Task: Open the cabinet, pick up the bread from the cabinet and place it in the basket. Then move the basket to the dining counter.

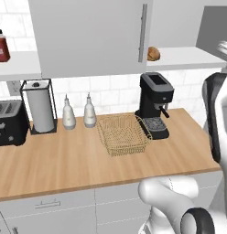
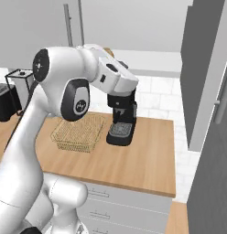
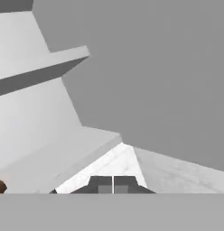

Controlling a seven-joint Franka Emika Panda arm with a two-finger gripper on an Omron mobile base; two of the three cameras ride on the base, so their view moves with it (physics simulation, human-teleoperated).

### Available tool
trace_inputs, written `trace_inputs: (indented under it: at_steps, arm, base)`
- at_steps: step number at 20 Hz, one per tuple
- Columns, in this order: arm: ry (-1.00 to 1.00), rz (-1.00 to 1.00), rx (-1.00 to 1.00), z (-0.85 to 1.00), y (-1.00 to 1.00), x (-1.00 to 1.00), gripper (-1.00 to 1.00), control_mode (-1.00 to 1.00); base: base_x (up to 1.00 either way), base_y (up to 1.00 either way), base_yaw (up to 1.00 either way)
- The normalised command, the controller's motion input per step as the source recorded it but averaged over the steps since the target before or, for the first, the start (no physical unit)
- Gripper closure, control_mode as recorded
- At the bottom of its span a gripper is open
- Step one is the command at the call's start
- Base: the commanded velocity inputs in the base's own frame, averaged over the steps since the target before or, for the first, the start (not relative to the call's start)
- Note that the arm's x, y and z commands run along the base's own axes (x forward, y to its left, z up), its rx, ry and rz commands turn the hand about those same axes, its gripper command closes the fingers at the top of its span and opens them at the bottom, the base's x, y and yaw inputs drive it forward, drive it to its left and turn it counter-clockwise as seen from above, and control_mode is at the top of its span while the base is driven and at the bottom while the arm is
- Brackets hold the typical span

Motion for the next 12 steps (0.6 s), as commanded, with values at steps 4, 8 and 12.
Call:
trace_inputs:
  at_steps: [4, 8, 12]
  arm:
    - [0.17, 0.43, -0.01, 0.58, 1.0, -0.14, 1.0, -1.0]
    - [0.23, 0.38, 0.09, 0.31, 0.79, -0.04, 1.0, -1.0]
    - [0.04, 0.22, 0.07, 0.0, 0.91, 0.0, 1.0, -1.0]
  base:
    - [0.0, 0.0, 0.0]
    - [0.0, 0.0, 0.0]
    - [0.0, 0.0, 0.0]
